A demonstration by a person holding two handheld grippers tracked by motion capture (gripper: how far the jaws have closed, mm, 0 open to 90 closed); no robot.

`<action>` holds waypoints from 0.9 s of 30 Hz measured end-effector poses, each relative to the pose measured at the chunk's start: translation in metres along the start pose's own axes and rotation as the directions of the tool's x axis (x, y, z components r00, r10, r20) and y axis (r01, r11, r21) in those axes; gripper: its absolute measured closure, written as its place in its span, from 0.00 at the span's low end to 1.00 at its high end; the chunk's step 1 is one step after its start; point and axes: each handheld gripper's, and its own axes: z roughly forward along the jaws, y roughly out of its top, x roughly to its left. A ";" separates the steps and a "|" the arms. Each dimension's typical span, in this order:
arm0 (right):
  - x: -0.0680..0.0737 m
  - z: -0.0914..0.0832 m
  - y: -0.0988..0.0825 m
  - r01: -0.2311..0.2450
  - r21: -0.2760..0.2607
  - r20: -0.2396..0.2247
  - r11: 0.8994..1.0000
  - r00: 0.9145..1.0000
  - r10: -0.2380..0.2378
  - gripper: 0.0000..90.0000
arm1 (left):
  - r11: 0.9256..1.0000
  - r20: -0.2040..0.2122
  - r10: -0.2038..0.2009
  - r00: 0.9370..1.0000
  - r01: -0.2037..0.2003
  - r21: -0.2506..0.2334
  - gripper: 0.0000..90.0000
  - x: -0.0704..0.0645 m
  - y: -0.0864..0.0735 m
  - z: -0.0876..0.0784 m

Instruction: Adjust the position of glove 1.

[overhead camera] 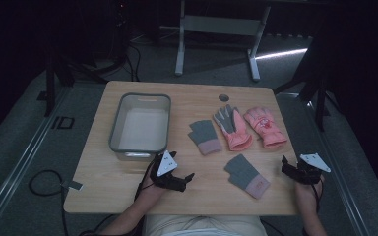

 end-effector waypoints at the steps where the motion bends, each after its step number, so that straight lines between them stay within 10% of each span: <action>1: 0.000 0.000 0.000 0.000 0.000 0.000 1.000 1.000 0.000 0.14 | 1.000 0.000 0.000 1.000 0.000 0.000 0.00 0.000 0.000 0.000; 27: 0.001 0.006 0.002 0.017 0.090 0.015 0.996 1.000 -0.019 0.14 | 0.999 -0.021 -0.014 1.000 0.013 -0.031 0.00 0.000 -0.001 -0.003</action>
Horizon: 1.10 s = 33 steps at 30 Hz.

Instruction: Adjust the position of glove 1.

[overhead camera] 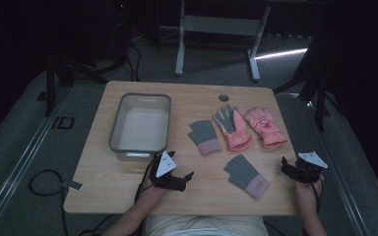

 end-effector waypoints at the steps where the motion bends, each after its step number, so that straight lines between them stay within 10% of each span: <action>1: 0.000 0.000 0.001 0.004 0.004 -0.010 1.000 1.000 -0.004 0.14 | 1.000 0.001 0.000 1.000 0.000 -0.001 0.00 0.000 0.000 0.000; 14: -0.012 -0.009 0.015 -0.088 0.036 -0.044 0.995 0.995 0.089 0.14 | 1.000 -0.001 -0.014 1.000 0.014 -0.004 0.00 0.000 -0.001 -0.002; 33: 0.004 -0.026 0.062 -0.042 -0.001 -0.127 0.999 0.991 0.042 0.13 | 1.000 -0.011 0.000 1.000 0.000 0.002 0.00 -0.002 -0.001 -0.002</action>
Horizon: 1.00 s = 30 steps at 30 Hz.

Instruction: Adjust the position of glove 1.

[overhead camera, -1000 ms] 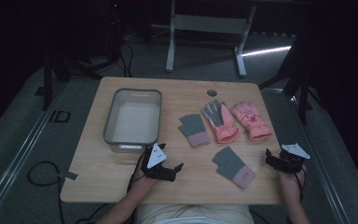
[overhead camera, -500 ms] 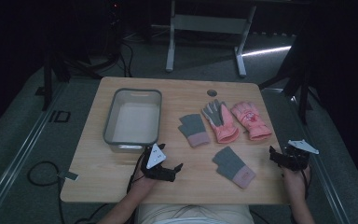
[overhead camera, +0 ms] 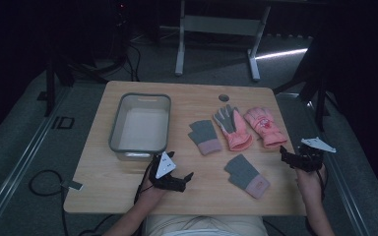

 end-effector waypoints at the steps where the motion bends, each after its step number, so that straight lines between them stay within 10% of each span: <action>1: 0.002 -0.001 0.003 0.002 -0.008 0.000 1.000 1.000 -0.002 0.13 | 1.000 0.000 -0.004 1.000 0.004 0.001 0.00 0.000 0.000 0.000; 16: 0.026 -0.020 0.057 0.046 -0.106 -0.049 0.993 0.997 -0.052 0.16 | 1.000 -0.002 -0.004 1.000 0.004 -0.003 0.00 0.000 0.000 0.000; 30: 0.046 -0.018 0.087 0.037 -0.074 -0.139 0.997 0.989 -0.047 0.14 | 1.000 -0.001 0.000 1.000 0.000 -0.004 0.00 0.000 0.000 0.000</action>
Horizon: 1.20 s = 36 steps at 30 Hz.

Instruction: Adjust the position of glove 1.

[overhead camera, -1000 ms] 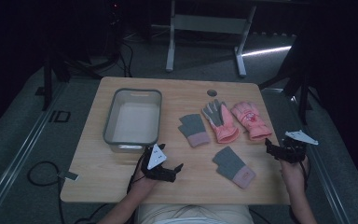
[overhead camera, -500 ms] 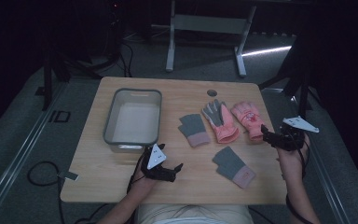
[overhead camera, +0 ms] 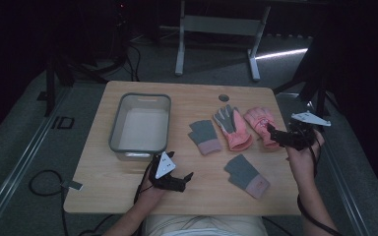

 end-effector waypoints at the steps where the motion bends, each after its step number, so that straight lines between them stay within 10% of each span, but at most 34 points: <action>1: 0.001 0.001 0.001 0.001 0.004 -0.008 1.000 1.000 -0.001 0.13 | 1.000 0.000 -0.001 1.000 0.001 -0.001 0.00 0.000 0.000 0.000; 17: 0.040 0.023 0.008 0.090 0.036 -0.199 0.995 0.977 -0.081 0.26 | 1.000 0.003 -0.002 1.000 0.002 0.000 0.00 0.000 0.000 0.000; 36: 0.097 0.078 -0.002 0.202 0.064 -0.367 0.977 0.915 -0.165 0.37 | 1.000 0.016 -0.006 1.000 0.006 -0.004 0.00 0.001 0.000 0.000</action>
